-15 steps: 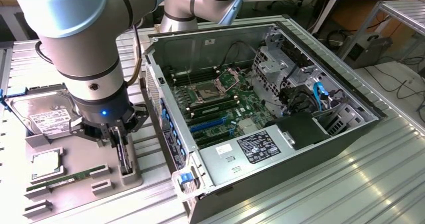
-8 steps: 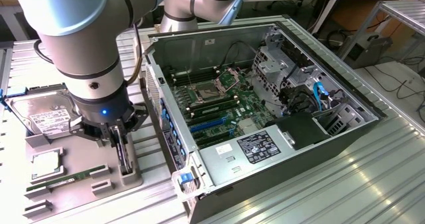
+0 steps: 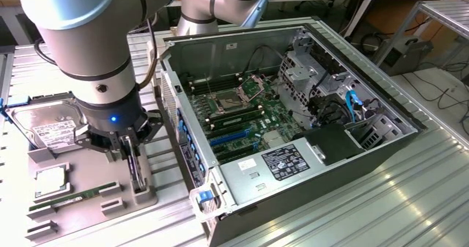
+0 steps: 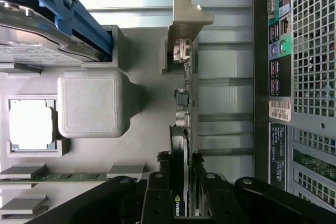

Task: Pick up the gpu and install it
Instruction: 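Pick up the gpu and move the gpu toward the slot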

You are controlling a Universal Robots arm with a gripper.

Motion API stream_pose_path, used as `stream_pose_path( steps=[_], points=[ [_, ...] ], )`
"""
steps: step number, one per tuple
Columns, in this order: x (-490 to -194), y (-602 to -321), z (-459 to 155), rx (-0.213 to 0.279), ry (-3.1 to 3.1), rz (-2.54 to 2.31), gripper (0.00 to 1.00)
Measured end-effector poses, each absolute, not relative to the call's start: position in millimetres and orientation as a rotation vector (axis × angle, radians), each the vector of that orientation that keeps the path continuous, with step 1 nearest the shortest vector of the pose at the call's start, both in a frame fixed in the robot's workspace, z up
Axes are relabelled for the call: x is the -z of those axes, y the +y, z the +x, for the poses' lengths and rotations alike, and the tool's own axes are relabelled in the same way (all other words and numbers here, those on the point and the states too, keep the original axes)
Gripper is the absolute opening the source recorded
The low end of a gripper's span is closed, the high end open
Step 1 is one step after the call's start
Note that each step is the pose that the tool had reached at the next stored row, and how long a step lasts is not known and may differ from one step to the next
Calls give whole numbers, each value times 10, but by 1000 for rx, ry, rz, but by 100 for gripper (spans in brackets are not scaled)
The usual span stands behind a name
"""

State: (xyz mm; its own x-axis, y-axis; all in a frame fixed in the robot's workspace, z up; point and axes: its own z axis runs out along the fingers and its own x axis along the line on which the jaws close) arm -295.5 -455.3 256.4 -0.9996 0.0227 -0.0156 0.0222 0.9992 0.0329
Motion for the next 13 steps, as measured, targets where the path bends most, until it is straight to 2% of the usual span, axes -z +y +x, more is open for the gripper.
stream_pose_path(
  steps=[6,13],
  points=[
    [-2740,-4553,-2955,-51,3126,33,26],
    [-3132,-4554,-2953,-55,3126,33,26]
  ],
)
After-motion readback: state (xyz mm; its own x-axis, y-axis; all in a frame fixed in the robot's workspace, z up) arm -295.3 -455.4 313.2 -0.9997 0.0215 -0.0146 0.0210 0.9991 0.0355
